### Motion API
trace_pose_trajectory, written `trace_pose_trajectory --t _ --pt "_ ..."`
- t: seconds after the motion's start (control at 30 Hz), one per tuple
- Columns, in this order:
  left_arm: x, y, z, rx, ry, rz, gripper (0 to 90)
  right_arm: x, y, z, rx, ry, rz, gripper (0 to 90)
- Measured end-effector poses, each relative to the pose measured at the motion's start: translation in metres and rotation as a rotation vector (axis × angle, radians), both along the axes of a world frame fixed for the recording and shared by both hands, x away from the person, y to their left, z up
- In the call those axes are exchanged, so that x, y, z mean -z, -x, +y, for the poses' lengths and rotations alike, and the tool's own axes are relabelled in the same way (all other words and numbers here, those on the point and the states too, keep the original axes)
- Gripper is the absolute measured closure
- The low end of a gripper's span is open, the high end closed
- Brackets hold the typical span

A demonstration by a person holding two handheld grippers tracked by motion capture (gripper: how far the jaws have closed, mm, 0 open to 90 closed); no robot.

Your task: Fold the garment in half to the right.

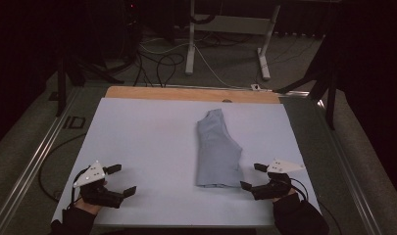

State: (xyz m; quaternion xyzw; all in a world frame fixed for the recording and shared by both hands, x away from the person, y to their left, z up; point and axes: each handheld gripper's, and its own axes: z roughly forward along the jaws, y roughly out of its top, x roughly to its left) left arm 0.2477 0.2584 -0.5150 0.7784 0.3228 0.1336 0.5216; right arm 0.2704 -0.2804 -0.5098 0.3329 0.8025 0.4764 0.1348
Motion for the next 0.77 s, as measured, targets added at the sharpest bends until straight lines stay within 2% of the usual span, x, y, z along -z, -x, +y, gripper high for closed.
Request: trace_pose_trajectory --t 0.37,0.47,0.77 --pt "0.001 0.001 0.003 -0.01 -0.003 -0.005 0.2 0.011 0.007 -0.019 0.084 0.069 -0.004 8.8" --pt "0.001 0.0 0.003 -0.01 -0.002 -0.007 0.2 0.013 0.008 -0.024 0.11 0.055 0.005 8.9" --pt "0.0 0.003 0.001 -0.01 -0.007 -0.013 0.2 0.011 0.009 -0.024 0.109 0.059 -0.01 8.8"
